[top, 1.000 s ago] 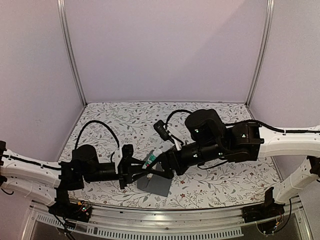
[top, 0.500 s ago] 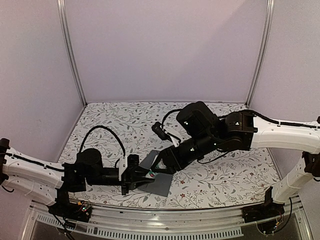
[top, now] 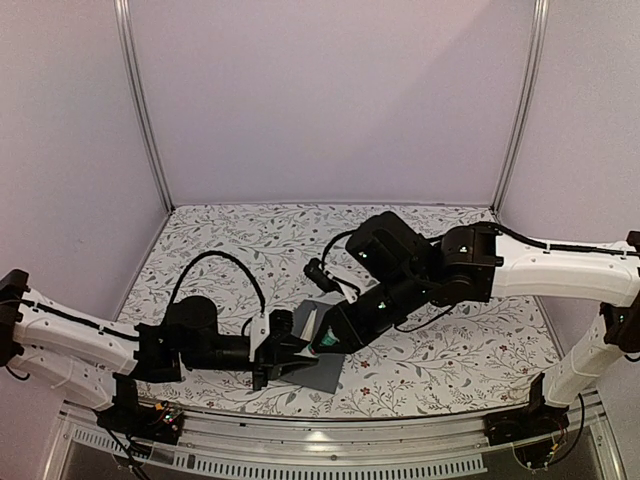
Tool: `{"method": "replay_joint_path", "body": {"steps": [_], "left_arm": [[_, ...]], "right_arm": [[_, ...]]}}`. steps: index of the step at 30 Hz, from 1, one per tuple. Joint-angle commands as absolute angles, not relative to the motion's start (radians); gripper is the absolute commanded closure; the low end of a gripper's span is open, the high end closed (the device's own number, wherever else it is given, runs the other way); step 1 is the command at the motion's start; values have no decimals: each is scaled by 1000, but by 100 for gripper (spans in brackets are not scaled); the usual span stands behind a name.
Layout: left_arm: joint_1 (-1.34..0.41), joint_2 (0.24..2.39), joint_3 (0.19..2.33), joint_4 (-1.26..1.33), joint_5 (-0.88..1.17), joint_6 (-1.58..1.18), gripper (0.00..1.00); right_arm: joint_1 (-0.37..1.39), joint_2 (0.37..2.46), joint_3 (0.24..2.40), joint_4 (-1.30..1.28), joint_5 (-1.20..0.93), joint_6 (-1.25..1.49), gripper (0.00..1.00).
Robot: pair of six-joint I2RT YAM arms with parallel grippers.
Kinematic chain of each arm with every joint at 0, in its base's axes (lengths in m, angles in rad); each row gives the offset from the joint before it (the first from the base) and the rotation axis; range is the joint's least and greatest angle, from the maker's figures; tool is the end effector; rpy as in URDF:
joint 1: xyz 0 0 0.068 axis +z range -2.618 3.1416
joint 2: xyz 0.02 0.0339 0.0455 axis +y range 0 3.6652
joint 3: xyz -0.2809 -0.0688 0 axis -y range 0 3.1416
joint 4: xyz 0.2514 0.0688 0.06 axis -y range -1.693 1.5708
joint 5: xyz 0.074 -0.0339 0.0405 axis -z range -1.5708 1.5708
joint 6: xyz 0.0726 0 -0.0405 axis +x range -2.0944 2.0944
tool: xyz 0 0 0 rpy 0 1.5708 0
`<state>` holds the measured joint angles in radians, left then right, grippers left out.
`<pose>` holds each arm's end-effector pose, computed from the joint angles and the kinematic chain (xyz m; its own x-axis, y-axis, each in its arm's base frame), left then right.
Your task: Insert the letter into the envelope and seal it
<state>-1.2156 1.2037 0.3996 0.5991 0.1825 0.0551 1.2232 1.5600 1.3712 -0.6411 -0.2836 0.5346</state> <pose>0.0847 -0.2663 0.2067 -0.0165 0.2002 -0.9796 0.9862 0.1646 0.0170 0.1077 0.3568 0.3001 -0.7089 -0.5208 -0.4756 -0.7040 0.4821 0.5215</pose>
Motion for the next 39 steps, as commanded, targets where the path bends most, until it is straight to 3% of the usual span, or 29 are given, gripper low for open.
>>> {"method": "replay_joint_path", "body": {"steps": [1, 5, 9, 11, 15, 16, 19, 29, 39], "left_arm": [[-1235, 1222, 432, 601, 173, 57, 100], [-1237, 1224, 435, 597, 173, 60, 100], [-1239, 1226, 438, 594, 173, 60, 100], [-1240, 1223, 438, 592, 172, 59, 86], [-1241, 1224, 439, 576, 173, 64, 45], [-1241, 1225, 437, 573, 167, 65, 41], [-1241, 1224, 438, 565, 155, 67, 40], [-1243, 1190, 431, 541, 131, 57, 58], [-1244, 1192, 429, 580, 119, 44, 61]], "right_arm": [[1222, 1574, 1388, -649, -292, 529, 73], [1221, 1568, 1385, -654, -287, 528, 78], [1221, 1568, 1371, -647, -300, 527, 94], [1221, 1567, 1364, -639, -298, 525, 97], [1220, 1549, 1350, -628, -266, 524, 100], [1220, 1545, 1345, -624, -261, 523, 100], [1219, 1523, 1330, -608, -252, 523, 100], [1218, 1478, 1318, -606, -202, 529, 100], [1218, 1468, 1315, -604, -202, 531, 100]]}}
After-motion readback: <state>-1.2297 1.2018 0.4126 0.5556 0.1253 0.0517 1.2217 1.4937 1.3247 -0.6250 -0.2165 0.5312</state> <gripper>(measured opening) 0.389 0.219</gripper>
